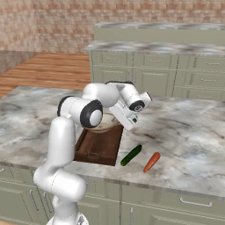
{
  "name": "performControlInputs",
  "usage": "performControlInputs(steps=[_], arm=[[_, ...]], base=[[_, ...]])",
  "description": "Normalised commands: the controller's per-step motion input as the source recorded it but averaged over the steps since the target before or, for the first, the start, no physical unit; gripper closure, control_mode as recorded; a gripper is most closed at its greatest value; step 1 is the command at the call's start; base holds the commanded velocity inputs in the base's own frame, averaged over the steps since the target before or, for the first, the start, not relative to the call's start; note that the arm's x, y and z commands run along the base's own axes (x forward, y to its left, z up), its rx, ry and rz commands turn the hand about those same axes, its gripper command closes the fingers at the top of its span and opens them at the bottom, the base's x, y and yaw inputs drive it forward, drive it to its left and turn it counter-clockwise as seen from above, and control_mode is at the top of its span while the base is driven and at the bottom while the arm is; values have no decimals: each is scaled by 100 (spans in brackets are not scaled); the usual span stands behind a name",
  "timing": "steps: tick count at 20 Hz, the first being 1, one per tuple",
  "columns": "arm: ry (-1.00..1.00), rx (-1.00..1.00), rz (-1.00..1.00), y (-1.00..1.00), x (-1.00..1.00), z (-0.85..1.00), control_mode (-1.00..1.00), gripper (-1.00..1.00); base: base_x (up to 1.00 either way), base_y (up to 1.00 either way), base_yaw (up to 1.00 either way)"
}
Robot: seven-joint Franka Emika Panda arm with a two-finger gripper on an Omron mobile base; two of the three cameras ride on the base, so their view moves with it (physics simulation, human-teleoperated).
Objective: Place the two vegetables and bowl onto the tray for setting up a vegetable dip station.
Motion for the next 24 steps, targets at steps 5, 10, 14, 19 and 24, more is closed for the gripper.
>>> performControlInputs(steps=[5, 10, 14, 19, 24], arm=[[0, 0, 0, 0, 6, -11, -100, 100], [0, 0, 0, 0, 2, -10, -100, 100], [0, 0, 0, 0, 0, -7, -100, 100], [0, 0, 0, 0, 0, -5, -100, 100], [0, 0, 0, 0, 0, -5, -100, 100]], base=[[0, 0, 0], [0, 0, 0], [0, 0, 0], [0, 0, 0], [0, 0, 0]])
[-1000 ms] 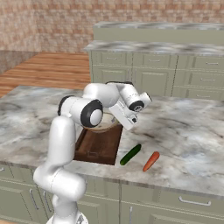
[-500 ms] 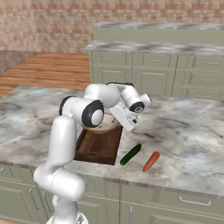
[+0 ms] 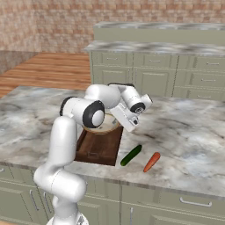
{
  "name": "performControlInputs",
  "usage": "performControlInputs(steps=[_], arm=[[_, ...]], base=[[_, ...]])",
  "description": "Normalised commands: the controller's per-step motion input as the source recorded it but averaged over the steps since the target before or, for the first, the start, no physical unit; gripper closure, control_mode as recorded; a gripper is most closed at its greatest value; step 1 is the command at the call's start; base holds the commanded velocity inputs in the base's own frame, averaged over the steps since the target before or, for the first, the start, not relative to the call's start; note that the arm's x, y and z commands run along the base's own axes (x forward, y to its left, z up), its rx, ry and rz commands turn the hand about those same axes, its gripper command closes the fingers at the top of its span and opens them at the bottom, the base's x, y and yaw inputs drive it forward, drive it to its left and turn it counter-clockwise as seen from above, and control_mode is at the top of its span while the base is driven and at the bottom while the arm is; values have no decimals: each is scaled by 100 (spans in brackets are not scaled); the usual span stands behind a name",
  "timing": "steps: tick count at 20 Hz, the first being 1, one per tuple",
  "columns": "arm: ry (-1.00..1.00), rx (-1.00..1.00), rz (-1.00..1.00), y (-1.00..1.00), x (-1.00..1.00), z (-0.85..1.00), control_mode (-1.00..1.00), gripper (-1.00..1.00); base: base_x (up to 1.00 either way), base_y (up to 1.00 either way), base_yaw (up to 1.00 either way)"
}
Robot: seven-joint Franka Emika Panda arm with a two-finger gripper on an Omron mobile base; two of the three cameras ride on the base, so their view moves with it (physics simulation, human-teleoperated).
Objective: Place the two vegetables and bowl onto the tray for setting up a vegetable dip station.
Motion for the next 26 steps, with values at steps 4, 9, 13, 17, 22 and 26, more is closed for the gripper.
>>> performControlInputs(steps=[4, 9, 13, 17, 22, 26], arm=[[0, 0, 0, 0, 0, -5, -100, 100], [0, 0, 0, 0, 0, -4, -100, 100], [0, 0, 0, 0, 0, -5, -100, -100], [0, 0, 0, -5, 0, -1, -100, -100], [0, 0, 0, -9, -1, 0, -100, -100], [0, 0, 0, -13, -2, 2, -100, -100]], base=[[0, 0, 0], [0, 0, 0], [0, 0, 0], [0, 0, 0], [0, 0, 0], [0, 0, 0]])
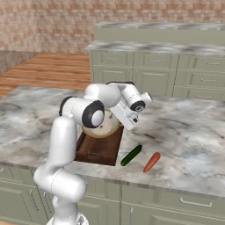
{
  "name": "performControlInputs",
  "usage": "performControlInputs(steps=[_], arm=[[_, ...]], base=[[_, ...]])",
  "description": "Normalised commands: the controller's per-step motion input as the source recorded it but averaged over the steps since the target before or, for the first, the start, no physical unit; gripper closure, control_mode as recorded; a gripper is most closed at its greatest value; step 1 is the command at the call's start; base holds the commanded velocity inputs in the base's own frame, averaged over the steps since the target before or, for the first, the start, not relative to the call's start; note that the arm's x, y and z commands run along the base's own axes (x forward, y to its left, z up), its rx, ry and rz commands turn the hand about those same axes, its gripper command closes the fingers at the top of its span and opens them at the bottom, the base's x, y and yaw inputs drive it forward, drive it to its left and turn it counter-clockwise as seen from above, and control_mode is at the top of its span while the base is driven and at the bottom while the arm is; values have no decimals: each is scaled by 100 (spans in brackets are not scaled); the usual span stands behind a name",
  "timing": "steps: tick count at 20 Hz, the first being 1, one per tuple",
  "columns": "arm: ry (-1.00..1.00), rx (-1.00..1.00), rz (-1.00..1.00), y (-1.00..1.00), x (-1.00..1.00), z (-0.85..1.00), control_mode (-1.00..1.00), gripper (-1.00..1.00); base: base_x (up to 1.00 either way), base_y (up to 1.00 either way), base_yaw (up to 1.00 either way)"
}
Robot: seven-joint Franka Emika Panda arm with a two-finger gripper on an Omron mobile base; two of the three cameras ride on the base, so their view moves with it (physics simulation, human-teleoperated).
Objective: Place the two vegetables and bowl onto the tray for setting up a vegetable dip station.
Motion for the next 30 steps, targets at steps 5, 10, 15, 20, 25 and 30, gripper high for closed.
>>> performControlInputs(steps=[5, 10, 15, 20, 25, 30], arm=[[0, 0, 0, -19, -2, 6, -100, -100], [2, 0, 0, -24, -6, 0, -100, -100], [4, 0, 0, -25, -9, 0, -100, -100], [3, -1, 0, -16, -5, 2, -100, -100], [7, 0, 0, -6, -1, 7, -100, -100], [11, -3, 0, -9, -5, 12, -100, -100]], base=[[0, 0, 0], [0, 0, 0], [0, 0, 0], [0, 0, 0], [0, 0, 0], [0, 0, 0]])
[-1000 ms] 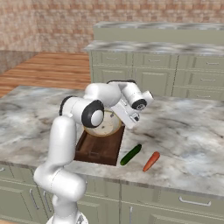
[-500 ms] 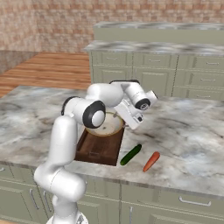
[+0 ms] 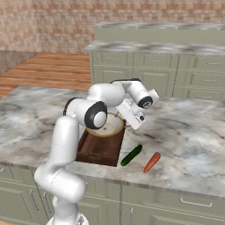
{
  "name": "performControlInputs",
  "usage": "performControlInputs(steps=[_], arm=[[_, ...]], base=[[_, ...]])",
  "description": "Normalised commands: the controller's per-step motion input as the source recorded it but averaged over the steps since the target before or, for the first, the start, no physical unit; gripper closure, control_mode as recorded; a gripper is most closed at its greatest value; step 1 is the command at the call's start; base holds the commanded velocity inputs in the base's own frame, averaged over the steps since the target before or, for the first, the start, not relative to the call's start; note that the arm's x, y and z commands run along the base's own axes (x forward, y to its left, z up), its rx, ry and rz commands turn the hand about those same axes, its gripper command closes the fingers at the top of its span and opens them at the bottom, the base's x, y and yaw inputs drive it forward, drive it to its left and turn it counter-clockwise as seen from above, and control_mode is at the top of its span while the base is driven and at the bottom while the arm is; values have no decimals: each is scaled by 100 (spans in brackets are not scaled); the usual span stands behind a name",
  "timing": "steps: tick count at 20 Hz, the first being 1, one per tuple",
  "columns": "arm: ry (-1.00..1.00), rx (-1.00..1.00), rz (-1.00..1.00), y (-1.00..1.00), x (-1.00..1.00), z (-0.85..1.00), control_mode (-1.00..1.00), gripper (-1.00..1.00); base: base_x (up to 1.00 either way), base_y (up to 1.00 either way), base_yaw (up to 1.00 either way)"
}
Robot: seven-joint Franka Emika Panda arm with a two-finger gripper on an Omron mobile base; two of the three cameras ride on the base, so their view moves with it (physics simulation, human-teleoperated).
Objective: Place the two vegetables and bowl onto the tray for setting up a vegetable dip station.
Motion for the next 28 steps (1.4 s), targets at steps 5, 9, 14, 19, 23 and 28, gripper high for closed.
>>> performControlInputs(steps=[5, 9, 14, 19, 23, 28], arm=[[17, -5, 0, -9, -8, 19, -100, -100], [17, -10, 0, -12, -20, 12, -100, -100], [12, -12, 0, -13, -31, 5, -100, -100], [11, -12, 0, -13, -33, 2, -100, -100], [9, -12, 0, -12, -35, 0, -100, -100], [3, -14, -3, -8, -39, 0, -100, -100]], base=[[0, 0, 0], [0, 0, 0], [0, 0, 0], [0, 0, 0], [0, 0, 0], [0, 0, 0]])
